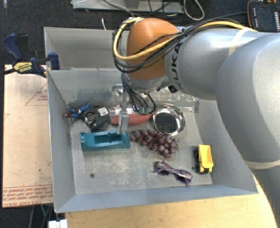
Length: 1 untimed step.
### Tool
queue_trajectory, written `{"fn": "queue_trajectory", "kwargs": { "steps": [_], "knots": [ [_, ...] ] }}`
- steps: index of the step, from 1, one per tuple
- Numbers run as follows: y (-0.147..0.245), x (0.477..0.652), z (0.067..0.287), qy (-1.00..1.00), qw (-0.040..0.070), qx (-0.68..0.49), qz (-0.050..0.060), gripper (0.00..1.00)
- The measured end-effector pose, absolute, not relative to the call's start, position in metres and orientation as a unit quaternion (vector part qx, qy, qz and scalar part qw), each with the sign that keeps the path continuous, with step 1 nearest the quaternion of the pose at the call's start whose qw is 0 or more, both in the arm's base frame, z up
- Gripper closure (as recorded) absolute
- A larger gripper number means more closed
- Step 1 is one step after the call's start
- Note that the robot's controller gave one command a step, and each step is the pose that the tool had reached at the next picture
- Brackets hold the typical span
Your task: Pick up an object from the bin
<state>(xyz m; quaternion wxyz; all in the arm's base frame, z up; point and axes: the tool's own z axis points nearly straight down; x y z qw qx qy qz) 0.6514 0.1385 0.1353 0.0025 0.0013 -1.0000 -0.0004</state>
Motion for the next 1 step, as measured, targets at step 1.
{"fn": "queue_trajectory", "kwargs": {
  "steps": [1],
  "knots": [
    [0.1378,0.6529,0.1407,-1.000,-0.001,0.000,-0.001,0.00]
  ]
}}
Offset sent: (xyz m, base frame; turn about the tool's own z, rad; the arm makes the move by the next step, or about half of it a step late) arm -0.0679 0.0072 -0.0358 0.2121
